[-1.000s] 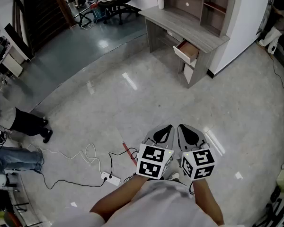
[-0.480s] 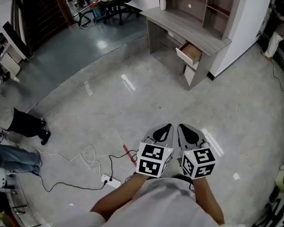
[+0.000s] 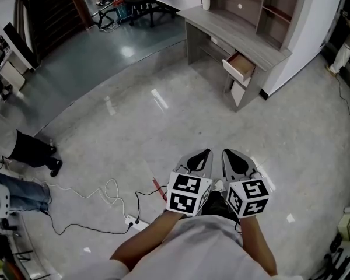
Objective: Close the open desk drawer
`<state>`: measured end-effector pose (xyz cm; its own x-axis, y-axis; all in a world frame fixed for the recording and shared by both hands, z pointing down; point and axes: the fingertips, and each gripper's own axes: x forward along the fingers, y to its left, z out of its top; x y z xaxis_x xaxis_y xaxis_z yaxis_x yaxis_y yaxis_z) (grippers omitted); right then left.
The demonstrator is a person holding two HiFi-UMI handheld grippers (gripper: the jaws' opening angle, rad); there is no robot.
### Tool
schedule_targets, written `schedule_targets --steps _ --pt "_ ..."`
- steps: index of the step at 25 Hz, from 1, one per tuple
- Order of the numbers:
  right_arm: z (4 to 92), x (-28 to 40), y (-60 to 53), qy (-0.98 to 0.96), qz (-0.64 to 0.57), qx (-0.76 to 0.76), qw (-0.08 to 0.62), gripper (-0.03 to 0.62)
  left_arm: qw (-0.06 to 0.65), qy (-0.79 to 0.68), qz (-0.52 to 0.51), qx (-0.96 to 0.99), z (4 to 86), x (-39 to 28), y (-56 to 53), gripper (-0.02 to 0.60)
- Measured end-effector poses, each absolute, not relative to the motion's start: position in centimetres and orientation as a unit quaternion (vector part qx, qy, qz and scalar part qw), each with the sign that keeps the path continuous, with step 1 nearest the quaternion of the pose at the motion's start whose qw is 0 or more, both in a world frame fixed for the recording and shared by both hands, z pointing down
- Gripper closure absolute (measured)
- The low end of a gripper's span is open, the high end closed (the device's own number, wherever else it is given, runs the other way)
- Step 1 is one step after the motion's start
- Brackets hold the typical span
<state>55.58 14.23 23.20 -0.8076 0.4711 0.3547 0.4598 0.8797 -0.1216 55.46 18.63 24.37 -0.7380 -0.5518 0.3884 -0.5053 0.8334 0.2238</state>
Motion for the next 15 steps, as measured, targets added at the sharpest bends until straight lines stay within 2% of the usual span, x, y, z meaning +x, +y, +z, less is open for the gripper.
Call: schedule_targets --steps 7,15 --pt "24.4 50.7 14.0 -0.945 0.011 -0.260 0.197 0.592 0.232 -0.932 -0.046 0.275 25.3 50.7 17.9 0.578" --pt "25.4 41.0 11.3 -0.937 0.007 -0.278 0.210 0.592 0.249 -0.933 -0.043 0.258 26.4 41.0 14.9 0.578"
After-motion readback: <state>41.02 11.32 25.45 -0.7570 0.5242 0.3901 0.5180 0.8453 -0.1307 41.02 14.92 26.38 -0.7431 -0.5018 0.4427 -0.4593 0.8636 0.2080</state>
